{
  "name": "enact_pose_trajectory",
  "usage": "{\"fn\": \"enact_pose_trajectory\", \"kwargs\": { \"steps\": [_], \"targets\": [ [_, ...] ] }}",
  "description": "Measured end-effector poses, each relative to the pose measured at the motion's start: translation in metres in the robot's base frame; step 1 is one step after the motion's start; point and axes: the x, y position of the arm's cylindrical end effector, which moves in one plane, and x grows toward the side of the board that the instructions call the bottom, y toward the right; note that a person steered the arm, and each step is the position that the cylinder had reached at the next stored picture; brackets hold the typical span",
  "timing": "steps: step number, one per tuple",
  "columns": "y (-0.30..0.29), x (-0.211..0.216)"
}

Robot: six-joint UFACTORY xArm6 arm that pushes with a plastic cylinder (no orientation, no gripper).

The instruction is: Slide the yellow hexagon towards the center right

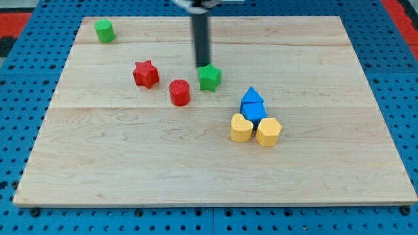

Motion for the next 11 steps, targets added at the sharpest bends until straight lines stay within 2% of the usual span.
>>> {"fn": "enact_pose_trajectory", "kwargs": {
  "steps": [1, 2, 4, 5, 6, 7, 8, 9, 10, 11],
  "targets": [
    [0.112, -0.002],
    [0.16, 0.041],
    [0.16, 0.033],
    [0.16, 0.049],
    [0.174, 0.099],
    [0.161, 0.174],
    [0.096, 0.225],
    [0.023, 0.232],
    [-0.006, 0.23],
    [0.029, 0.203]
  ]
}}
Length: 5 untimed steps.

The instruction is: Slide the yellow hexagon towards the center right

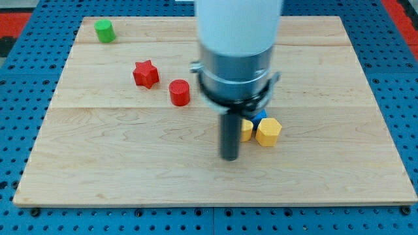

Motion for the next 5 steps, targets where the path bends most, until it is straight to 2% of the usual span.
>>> {"fn": "enact_pose_trajectory", "kwargs": {
  "steps": [1, 2, 3, 5],
  "targets": [
    [0.076, -0.051],
    [0.079, -0.05],
    [0.092, -0.022],
    [0.117, -0.084]
  ]
}}
